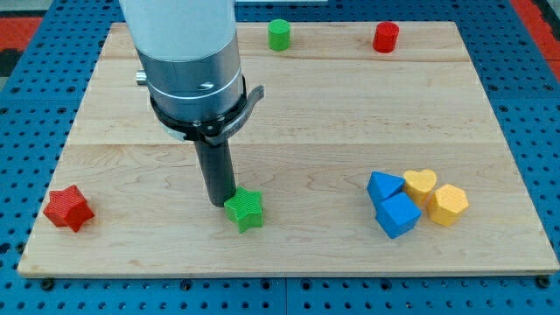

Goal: Slide the red star slightly to the right

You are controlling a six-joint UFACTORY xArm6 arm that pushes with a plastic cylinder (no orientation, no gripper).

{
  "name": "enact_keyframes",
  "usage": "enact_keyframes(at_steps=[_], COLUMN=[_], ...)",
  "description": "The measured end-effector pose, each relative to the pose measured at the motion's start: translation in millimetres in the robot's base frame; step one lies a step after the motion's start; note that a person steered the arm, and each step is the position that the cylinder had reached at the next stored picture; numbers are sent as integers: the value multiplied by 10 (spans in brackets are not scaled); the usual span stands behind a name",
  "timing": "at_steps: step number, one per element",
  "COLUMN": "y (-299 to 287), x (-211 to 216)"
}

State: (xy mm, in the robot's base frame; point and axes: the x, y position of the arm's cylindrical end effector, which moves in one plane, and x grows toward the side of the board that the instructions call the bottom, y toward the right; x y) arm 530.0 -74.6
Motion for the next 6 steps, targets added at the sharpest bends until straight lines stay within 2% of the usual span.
enact_keyframes(at_steps=[1, 2, 3, 4, 5, 6], y=[-293, -835, -1809, -2274, -2219, -2069], x=[-36, -406, -427, -127, 225, 347])
